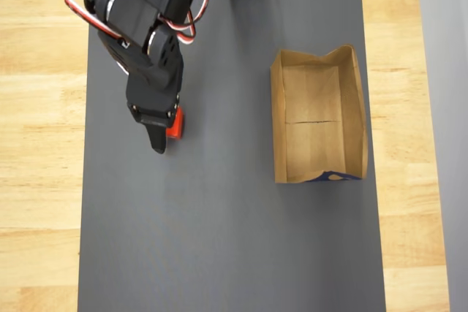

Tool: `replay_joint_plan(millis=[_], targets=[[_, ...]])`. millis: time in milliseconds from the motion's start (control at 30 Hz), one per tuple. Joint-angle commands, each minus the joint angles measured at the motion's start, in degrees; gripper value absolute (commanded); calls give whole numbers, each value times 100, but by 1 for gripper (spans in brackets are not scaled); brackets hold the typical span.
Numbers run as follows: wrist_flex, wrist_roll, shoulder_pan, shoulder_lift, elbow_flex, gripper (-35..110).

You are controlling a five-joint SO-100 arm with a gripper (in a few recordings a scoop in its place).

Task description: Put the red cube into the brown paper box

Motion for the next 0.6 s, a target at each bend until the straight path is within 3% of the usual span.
replay_joint_plan(millis=[0,567], targets=[[97,-114,149,0,-246,33],[-79,-167,167,-105,-281,7]])
